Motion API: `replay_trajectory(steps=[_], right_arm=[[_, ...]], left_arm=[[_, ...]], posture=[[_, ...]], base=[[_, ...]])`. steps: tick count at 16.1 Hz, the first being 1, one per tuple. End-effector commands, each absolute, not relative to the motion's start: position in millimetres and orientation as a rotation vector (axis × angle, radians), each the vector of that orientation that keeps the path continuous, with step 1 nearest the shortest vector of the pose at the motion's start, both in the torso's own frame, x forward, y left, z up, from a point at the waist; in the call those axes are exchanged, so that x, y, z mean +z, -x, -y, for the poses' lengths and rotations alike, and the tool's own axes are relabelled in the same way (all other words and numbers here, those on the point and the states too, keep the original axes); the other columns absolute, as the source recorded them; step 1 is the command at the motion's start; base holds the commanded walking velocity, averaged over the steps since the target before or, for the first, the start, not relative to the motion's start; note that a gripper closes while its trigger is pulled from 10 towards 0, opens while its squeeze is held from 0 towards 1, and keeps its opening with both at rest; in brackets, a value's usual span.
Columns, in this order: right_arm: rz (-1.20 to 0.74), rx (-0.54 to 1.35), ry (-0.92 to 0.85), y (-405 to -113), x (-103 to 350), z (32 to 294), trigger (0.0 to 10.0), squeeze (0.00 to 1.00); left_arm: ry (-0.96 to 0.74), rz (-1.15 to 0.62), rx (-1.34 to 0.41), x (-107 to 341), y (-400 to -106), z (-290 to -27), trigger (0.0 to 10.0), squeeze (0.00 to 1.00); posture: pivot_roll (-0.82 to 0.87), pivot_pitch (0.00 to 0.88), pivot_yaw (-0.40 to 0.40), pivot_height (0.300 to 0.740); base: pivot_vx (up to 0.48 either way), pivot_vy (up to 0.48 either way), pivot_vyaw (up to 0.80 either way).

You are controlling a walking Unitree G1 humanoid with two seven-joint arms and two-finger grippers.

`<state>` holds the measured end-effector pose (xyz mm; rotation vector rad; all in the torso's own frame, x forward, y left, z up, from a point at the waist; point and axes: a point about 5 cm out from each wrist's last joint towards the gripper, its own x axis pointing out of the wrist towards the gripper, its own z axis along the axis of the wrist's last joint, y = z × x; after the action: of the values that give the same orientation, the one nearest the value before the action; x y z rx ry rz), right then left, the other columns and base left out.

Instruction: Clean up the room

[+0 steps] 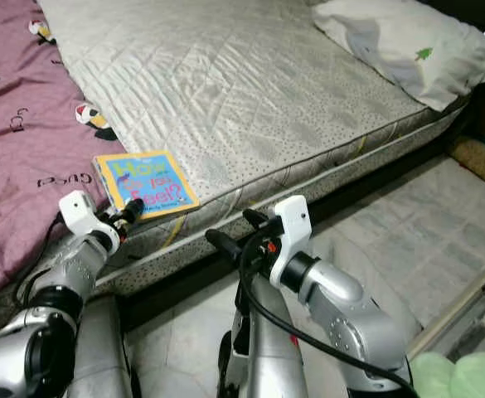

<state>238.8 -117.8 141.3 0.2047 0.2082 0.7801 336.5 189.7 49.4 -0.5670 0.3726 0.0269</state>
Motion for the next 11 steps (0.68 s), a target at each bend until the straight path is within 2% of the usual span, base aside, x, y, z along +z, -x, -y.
replay_trajectory(steps=[1, 2, 3, 4, 11], right_arm=[[-0.222, 0.766, -0.177, -237.7, 141.9, 124.7, 10.0, 0.0], [-0.231, 0.817, -0.202, -236.6, 145.1, 121.7, 10.0, 0.0], [-0.245, 0.867, -0.217, -233.9, 146.4, 119.7, 10.0, 0.0], [-0.252, 0.892, -0.224, -232.6, 147.0, 118.8, 10.0, 0.0], [-0.264, 0.889, -0.185, -234.9, 143.4, 119.9, 10.0, 0.0]], left_arm=[[0.592, -0.393, -0.015, 49.1, -338.1, -183.2, 10.0, 0.0], [0.603, -0.404, -0.045, 50.1, -340.1, -180.3, 9.1, 0.0], [0.622, -0.402, -0.057, 51.3, -341.4, -179.5, 3.2, 0.0], [0.627, -0.405, -0.065, 52.0, -342.1, -179.1, 0.0, 0.0], [0.735, -0.398, -0.085, 57.2, -345.9, -183.7, 0.0, 0.0]], posture=[[-0.17, 0.075, -0.101, 0.488], [-0.18, 0.068, -0.101, 0.488], [-0.18, 0.066, -0.101, 0.488], [-0.18, 0.063, -0.101, 0.488], [-0.18, 0.048, -0.101, 0.488]], base=[[0.0, 0.0, 0.0], [0.0, 0.0, 0.0], [0.0, 0.0, 0.0], [0.0, 0.0, 0.0], [0.0, 0.0, 0.0]])
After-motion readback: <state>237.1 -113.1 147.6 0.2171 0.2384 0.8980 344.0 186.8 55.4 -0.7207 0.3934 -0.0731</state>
